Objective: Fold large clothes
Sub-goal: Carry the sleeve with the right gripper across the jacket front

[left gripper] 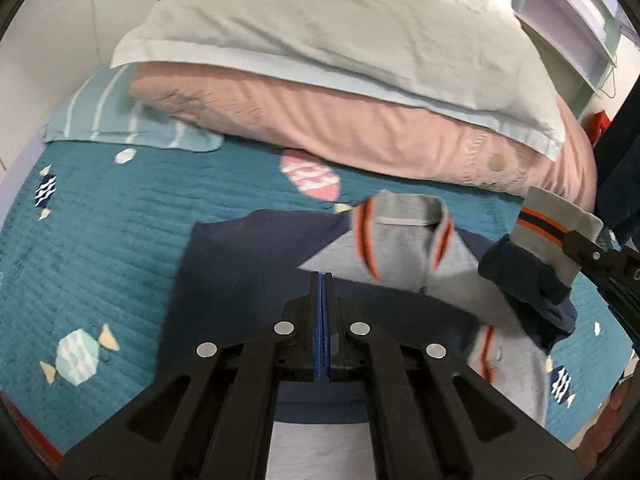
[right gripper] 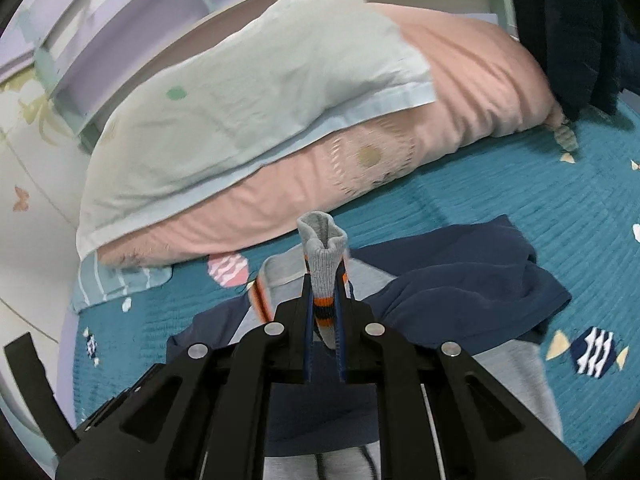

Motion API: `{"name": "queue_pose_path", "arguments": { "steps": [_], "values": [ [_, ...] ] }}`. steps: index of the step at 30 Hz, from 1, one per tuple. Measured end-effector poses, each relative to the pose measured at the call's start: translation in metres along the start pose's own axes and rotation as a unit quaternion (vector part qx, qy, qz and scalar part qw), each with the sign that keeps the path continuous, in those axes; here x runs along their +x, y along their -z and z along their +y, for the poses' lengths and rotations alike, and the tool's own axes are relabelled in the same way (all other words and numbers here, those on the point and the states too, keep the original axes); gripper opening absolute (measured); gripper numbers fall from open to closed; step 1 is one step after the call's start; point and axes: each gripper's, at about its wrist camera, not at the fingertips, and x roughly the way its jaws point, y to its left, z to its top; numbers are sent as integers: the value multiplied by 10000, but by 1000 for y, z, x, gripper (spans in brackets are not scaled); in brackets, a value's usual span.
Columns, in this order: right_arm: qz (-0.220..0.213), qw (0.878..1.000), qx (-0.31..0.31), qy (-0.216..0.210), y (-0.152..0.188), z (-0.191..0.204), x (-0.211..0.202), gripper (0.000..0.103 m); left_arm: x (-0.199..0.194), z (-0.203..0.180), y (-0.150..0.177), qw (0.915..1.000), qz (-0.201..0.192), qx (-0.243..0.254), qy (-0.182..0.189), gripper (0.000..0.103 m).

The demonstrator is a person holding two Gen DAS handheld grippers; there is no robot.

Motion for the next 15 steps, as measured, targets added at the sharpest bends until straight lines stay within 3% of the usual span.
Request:
{"name": "queue_pose_path", "arguments": {
  "steps": [6,8,11,14,15],
  "values": [
    [511,9984,-245,-8,42,32,43,9,5,37,15,9995,162,-214,-160,1],
    [844,9959,-312,-124,58,35,61,9,8,51,20,9988,239,-370,-200,1],
    [1734,9820,-416,-620,83,40,92,16,13,68,26,9975,334,-551,-300,1],
    [2151,9708,-36,-1058,87,30,95,36,15,80,29,9963,395,-691,-331,12],
    [2154,9685,110,-1244,86,23,88,51,15,82,30,9960,392,-758,-280,13]
  ]
}}
